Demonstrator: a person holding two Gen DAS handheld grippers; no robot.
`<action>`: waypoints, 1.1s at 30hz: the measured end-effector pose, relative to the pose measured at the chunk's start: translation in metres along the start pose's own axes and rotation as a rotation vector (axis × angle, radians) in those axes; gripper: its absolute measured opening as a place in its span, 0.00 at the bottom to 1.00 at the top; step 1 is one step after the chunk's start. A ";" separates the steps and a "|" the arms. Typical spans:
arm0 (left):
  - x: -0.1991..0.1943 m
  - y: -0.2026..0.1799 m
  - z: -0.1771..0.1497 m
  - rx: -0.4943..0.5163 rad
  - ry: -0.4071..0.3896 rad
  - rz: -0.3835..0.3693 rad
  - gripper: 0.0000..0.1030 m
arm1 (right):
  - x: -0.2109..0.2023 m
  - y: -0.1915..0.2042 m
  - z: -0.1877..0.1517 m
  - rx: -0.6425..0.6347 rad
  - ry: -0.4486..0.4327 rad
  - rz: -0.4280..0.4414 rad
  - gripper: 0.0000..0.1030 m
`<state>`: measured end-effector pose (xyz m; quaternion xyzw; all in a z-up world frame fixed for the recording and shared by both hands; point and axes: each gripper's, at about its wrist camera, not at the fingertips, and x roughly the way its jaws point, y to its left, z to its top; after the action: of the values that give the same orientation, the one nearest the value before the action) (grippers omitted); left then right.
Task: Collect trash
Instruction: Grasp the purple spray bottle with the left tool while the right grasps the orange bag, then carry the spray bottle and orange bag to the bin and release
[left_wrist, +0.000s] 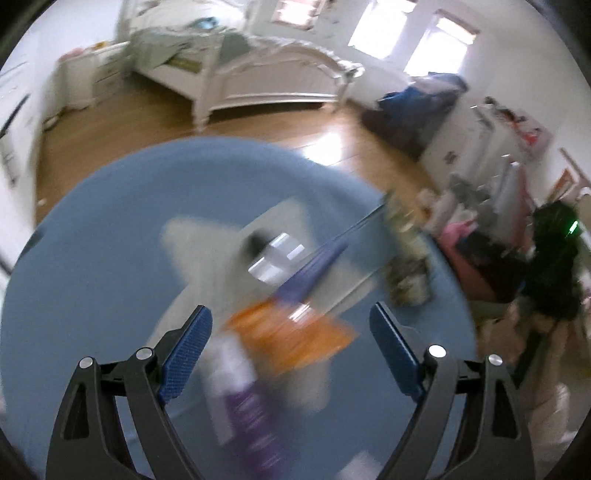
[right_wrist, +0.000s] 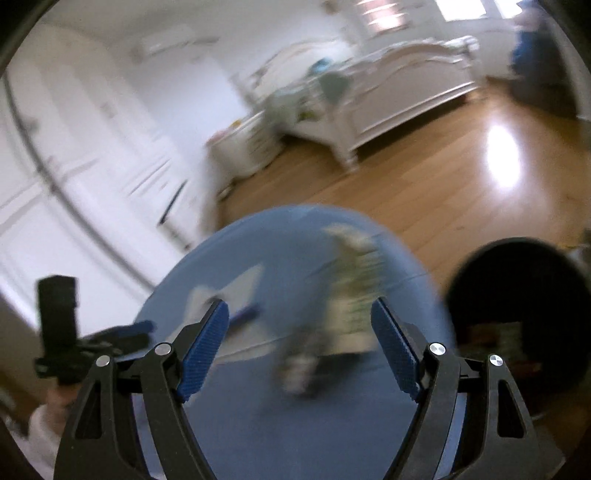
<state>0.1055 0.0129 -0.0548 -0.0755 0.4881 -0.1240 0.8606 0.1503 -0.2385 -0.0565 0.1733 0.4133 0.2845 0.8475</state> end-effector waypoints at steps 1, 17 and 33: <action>-0.001 0.007 -0.011 -0.005 0.011 0.016 0.83 | 0.008 0.013 -0.001 -0.022 0.021 0.008 0.76; -0.009 0.050 -0.052 -0.017 -0.049 0.115 0.30 | 0.138 0.137 -0.046 -0.289 0.263 -0.152 0.51; -0.059 0.000 0.000 0.040 -0.264 -0.050 0.30 | -0.022 0.068 0.007 -0.046 -0.138 0.048 0.49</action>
<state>0.0761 0.0295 -0.0066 -0.0862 0.3660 -0.1441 0.9153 0.1221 -0.2003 -0.0029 0.1827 0.3432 0.3014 0.8706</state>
